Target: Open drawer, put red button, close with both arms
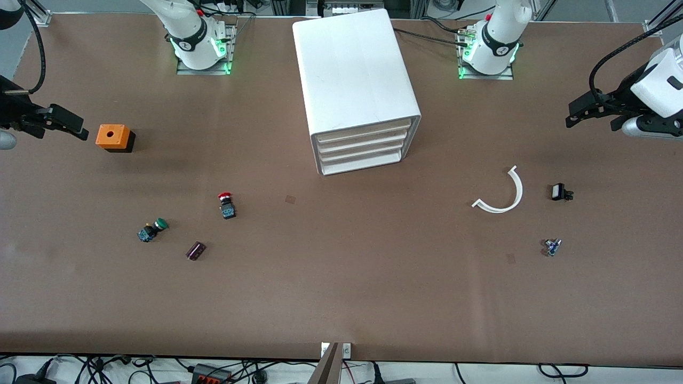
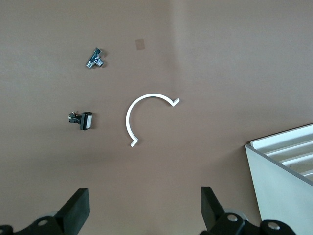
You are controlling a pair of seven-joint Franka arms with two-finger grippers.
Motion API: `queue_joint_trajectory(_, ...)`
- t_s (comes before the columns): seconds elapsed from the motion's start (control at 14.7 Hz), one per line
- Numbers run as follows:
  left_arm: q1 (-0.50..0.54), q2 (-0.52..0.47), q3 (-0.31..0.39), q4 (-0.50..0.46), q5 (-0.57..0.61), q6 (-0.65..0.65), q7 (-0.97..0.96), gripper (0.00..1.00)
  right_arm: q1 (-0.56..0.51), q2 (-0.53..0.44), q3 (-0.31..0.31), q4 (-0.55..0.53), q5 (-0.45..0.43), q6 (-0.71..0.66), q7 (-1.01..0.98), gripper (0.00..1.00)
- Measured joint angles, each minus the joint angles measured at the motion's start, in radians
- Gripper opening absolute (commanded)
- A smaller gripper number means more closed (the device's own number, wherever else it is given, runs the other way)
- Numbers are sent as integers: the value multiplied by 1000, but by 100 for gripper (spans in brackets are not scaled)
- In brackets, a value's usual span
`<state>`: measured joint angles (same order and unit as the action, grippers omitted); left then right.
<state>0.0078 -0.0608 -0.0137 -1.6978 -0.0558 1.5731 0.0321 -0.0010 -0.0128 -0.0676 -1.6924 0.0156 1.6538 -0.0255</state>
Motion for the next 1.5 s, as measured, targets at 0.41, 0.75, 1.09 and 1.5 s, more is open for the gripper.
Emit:
queue_joint_trajectory(0.41, 0, 21, 3, 35, 0, -16, -2, 100, -1, 0, 0, 0, 0, 1, 0, 100)
queue_joint_trajectory(0.75, -7, 36, 0, 50, 0, -100, -2, 100, -1, 0, 0, 0, 0, 1, 0, 100)
queue_joint_trajectory(1.09, -23, 88, -30, 56, -109, -350, 7, 100, -1, 1, 0, 0, 0, 1, 0, 100)
queue_joint_trajectory(1.5, -28, 270, -52, 74, -492, -300, 59, 100, 36, 49, 17, -7, 0, 10, 0, 100)
